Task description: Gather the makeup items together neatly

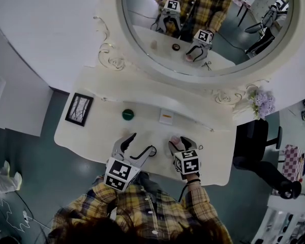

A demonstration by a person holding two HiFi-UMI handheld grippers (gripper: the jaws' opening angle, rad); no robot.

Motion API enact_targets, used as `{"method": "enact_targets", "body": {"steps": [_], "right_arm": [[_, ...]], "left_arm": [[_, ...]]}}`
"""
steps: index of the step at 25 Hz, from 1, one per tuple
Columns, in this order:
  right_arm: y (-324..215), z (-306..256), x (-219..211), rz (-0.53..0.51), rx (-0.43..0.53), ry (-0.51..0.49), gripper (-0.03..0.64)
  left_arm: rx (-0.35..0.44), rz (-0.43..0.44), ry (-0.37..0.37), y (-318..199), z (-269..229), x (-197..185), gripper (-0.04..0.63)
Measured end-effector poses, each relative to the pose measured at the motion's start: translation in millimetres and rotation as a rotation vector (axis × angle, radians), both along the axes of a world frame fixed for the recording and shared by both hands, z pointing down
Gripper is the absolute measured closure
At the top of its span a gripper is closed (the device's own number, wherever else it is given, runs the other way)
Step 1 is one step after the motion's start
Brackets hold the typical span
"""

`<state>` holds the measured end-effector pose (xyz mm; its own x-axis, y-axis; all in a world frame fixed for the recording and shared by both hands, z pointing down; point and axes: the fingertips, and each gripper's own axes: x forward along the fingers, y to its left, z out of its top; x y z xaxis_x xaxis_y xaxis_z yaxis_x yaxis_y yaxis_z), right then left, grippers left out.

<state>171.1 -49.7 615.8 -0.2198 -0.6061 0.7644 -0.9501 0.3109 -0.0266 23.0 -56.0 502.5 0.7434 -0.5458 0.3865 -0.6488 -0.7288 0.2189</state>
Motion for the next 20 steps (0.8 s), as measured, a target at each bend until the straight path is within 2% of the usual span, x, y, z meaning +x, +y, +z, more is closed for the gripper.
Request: {"method": "enact_targets", "body": {"steps": [8, 20], "right_arm": [[-34, -42, -21, -0.08, 0.111, 0.024, 0.383], [-115, -99, -68, -0.221, 0.262, 0.052, 0.383]], "left_arm": [[0.011, -0.028, 0.003, -7, -2, -11, 0.314], [0.022, -0.069, 0.006, -35, -3, -27, 0.314]]}}
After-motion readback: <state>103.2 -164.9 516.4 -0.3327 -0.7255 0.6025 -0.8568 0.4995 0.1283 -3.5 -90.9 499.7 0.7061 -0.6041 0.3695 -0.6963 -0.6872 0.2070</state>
